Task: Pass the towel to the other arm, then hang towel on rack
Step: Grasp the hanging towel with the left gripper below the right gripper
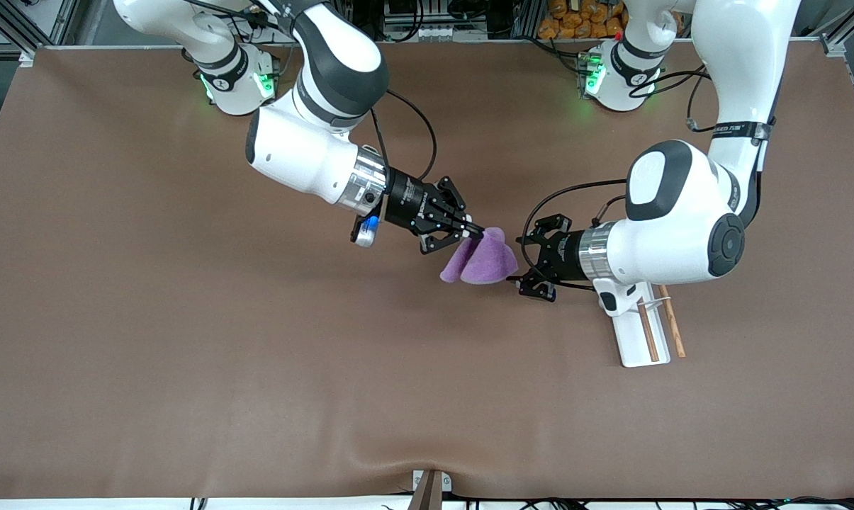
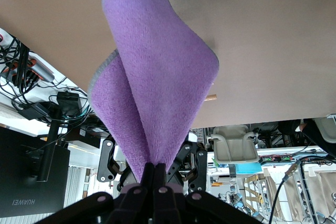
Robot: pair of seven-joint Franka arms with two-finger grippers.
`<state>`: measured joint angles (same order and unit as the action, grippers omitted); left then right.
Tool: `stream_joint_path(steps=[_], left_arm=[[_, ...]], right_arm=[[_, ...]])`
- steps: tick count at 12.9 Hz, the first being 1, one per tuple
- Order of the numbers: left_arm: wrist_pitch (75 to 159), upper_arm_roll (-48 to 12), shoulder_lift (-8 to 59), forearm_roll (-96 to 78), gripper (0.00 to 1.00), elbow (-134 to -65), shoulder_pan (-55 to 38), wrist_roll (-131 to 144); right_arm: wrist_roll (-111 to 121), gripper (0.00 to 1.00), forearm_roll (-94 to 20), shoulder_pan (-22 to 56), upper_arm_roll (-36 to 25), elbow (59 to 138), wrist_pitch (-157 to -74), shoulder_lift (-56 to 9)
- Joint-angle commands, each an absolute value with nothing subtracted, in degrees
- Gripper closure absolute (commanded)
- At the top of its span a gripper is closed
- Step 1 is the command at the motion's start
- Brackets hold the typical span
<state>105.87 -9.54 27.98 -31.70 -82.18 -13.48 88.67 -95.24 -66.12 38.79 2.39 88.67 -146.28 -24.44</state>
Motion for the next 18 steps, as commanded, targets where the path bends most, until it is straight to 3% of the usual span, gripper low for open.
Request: stream_joint_path(steps=[1, 6, 9, 14, 15, 16, 17, 18], left_arm=[[105.9, -9.3, 28.4, -30.4, 0.37, -80.5, -14.4, 91.1], [105.9, -9.4, 28.4, -30.6, 0.68, -80.4, -14.3, 91.4], [105.9, -9.5, 28.2, -30.5, 0.97, -80.4, -14.4, 91.3], [105.8, -9.6, 27.3, -26.9, 1.0, -78.6, -14.3, 90.4], [105.6, -9.7, 27.0, -25.2, 1.0, -78.4, -14.3, 89.1], [105.3, -9.7, 26.4, -23.9, 1.0, -78.4, -14.2, 88.1], [105.1, -9.8, 25.8, -22.3, 1.0, -78.4, -14.2, 86.4], [104.1, -9.8, 25.2, -21.1, 1.0, -78.4, -14.1, 84.9]], right_arm=[[-96.9, 1.0, -65.4, 39.0, 2.2, 87.0, -146.2, -25.4], [-96.9, 1.0, -65.4, 38.9, 2.1, 87.0, -145.6, -25.3], [-96.9, 1.0, -65.4, 38.6, 2.1, 87.0, -145.1, -25.3], [-96.9, 1.0, -65.2, 38.2, 2.1, 87.0, -144.5, -25.2], [-97.0, 0.63, -65.1, 38.1, 2.1, 87.1, -143.9, -25.2], [-97.0, 0.08, -65.0, 38.1, 2.0, 87.4, -143.5, -25.1], [-97.0, 0.0, -64.5, 38.1, 2.0, 87.8, -143.5, -25.1], [-97.0, 0.0, -63.5, 38.1, 2.0, 87.9, -143.5, -25.2]])
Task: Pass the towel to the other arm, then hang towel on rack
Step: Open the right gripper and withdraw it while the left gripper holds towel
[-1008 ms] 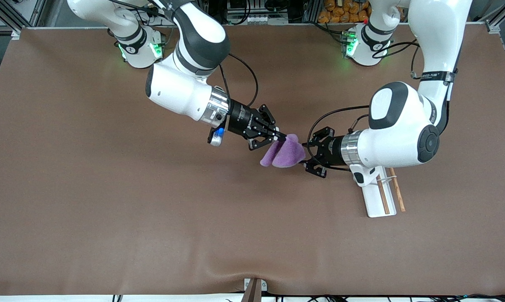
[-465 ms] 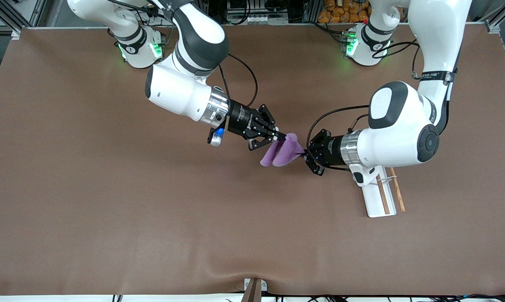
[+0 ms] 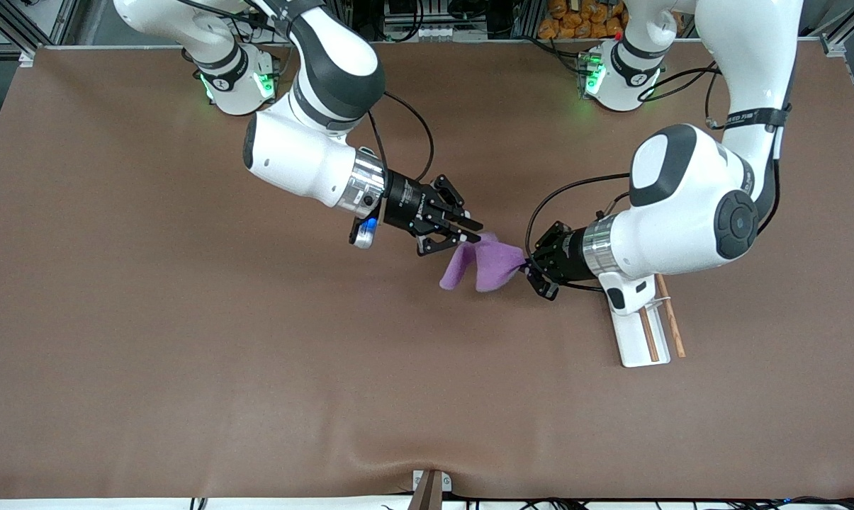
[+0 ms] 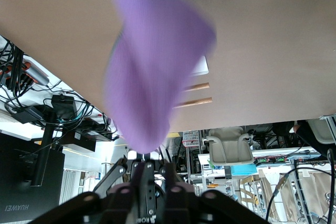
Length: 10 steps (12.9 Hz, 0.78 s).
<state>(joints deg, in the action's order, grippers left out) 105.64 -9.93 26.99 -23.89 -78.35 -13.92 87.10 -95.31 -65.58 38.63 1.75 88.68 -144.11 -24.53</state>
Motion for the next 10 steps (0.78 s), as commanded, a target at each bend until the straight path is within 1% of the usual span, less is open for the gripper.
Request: stream_joint_path(steps=[1, 2, 4, 7, 8, 9, 10], left_arm=[[102.8, -9.9, 25.1, -20.6, 1.0, -78.2, -13.7, 82.9], [101.4, -9.7, 24.7, -20.4, 1.0, -77.1, -13.4, 81.1], [98.6, -9.2, 24.3, -20.3, 1.0, -75.5, -13.4, 78.1], [98.1, -9.2, 22.6, -16.9, 1.0, -75.5, -12.9, 69.8], [97.7, -9.3, 22.6, -15.7, 1.0, -75.5, -12.9, 66.7], [97.6, -9.2, 22.3, -15.1, 1.0, -75.5, -12.9, 62.8], [97.6, -9.2, 22.2, -13.7, 1.0, -75.5, -12.9, 58.9]], right_arm=[[-97.0, 0.0, -62.5, 38.1, 2.0, 88.0, -143.4, -25.2], [-97.0, 0.0, -61.4, 38.1, 1.8, 89.0, -142.1, -24.9], [-97.1, 0.0, -54.1, 35.9, 1.8, 89.7, -134.3, -24.2], [-96.2, 0.0, -39.0, 29.3, 1.8, 89.0, -112.5, -22.2], [-93.1, 0.0, -32.8, 28.1, 1.9, 88.5, -106.8, -21.4], [-88.9, 0.0, -29.6, 26.6, 1.8, 88.5, -102.2, -20.4], [-84.1, 0.0, -28.7, 24.5, 1.8, 88.5, -97.3, -19.9]])
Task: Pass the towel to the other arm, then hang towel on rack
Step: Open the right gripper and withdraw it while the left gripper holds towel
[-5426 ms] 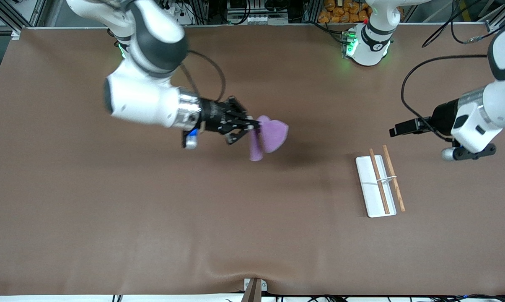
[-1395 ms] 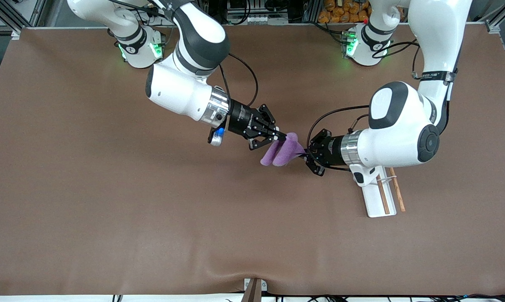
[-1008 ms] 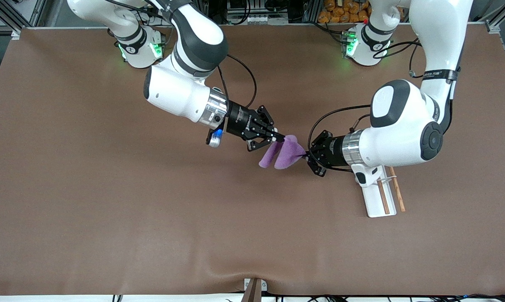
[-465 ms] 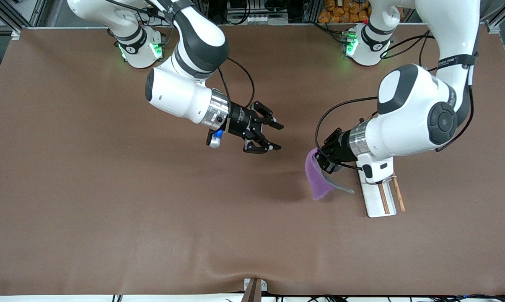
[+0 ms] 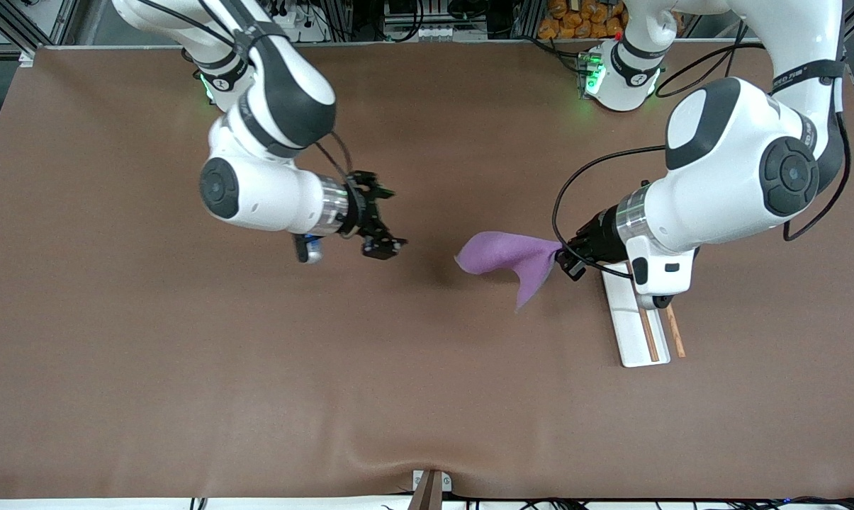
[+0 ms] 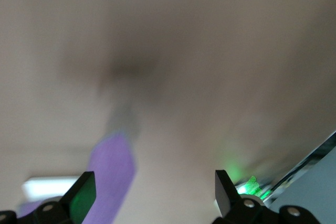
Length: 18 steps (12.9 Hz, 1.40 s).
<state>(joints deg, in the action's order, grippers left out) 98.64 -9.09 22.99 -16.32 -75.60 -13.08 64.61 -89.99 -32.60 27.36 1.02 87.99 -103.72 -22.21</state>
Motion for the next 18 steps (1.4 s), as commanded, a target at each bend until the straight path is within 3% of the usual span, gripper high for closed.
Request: stream_joint_path(steps=[1, 3, 7, 12, 15, 18], left_arm=[[97.6, -9.2, 22.1, -12.1, 1.0, -75.5, -12.9, 55.5], [97.6, -9.2, 22.0, -8.9, 1.0, -75.7, -12.9, 47.5], [96.3, -8.2, 22.0, -7.2, 1.0, -76.1, -11.7, 30.1], [90.6, -8.3, 21.9, -5.9, 1.0, -76.7, -6.1, 9.6], [90.2, -8.3, 22.4, -5.9, 1.0, -77.3, -2.9, 1.9], [90.2, -8.3, 22.4, -5.9, 1.0, -77.8, -1.8, 0.0]], right_arm=[[-77.8, 0.0, -28.2, 21.8, 1.8, 88.6, -93.0, -19.3], [-63.4, 0.0, -20.1, 17.8, 1.8, 88.7, -86.3, -17.8], [-41.2, 0.0, -2.0, 15.1, 1.8, 90.9, -85.3, -12.2], [-17.7, 0.0, 4.0, 4.9, 1.8, 94.2, -85.8, -1.0], [-16.8, 0.0, 3.8, 2.8, 1.8, 92.4, -80.5, 7.3], [-16.4, 0.0, 3.3, 0.6, 1.0, 92.5, -80.9, 7.3]])
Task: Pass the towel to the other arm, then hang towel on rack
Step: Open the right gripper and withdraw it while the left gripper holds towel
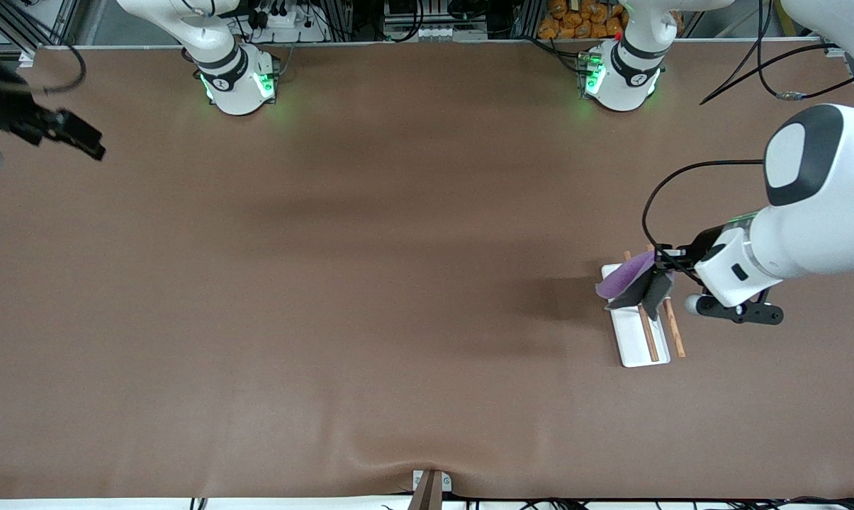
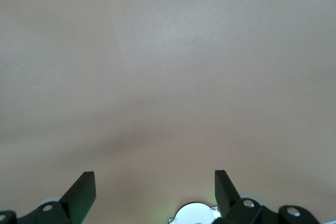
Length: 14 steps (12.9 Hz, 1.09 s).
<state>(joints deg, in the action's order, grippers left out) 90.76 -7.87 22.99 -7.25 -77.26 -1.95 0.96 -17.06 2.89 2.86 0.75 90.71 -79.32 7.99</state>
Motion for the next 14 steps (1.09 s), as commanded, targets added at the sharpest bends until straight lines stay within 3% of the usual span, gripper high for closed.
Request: stream_joint_path(steps=[1, 4, 10, 14], left_arm=[[90.2, -8.3, 22.4, -5.9, 1.0, -77.8, -1.8, 0.0], [90.2, -8.5, 22.4, -6.1, 1.0, -77.3, -2.5, 0.3], [92.0, -8.9, 24.0, -6.4, 1.0, -77.3, -3.1, 0.0], [94.1, -8.9, 25.1, -6.2, 1.0, -77.3, -3.0, -0.3]], right_arm=[[-16.3, 0.0, 3.3, 0.5, 1.0, 94.6, -83.5, 6.7], [-14.3, 0.0, 2.9, 0.7, 1.0, 102.8, -94.7, 6.1], [-9.2, 0.0, 1.8, -1.9, 1.2, 100.3, -94.6, 4.3], [-8.7, 0.0, 2.4, -1.7, 1.2, 92.7, -89.5, 0.5]])
